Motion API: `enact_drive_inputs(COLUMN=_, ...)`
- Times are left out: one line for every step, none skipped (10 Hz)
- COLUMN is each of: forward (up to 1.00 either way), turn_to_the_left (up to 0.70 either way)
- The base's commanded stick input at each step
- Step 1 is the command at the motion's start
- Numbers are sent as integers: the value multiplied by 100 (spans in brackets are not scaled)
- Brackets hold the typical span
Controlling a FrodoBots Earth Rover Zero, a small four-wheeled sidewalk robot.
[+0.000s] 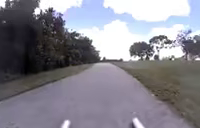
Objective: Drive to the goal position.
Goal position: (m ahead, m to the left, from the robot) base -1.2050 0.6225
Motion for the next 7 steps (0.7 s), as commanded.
enact_drive_inputs(forward=70, turn_to_the_left=1)
enact_drive_inputs(forward=70, turn_to_the_left=1)
enact_drive_inputs(forward=70, turn_to_the_left=1)
enact_drive_inputs(forward=70, turn_to_the_left=1)
enact_drive_inputs(forward=70, turn_to_the_left=1)
enact_drive_inputs(forward=70, turn_to_the_left=1)
enact_drive_inputs(forward=70, turn_to_the_left=1)
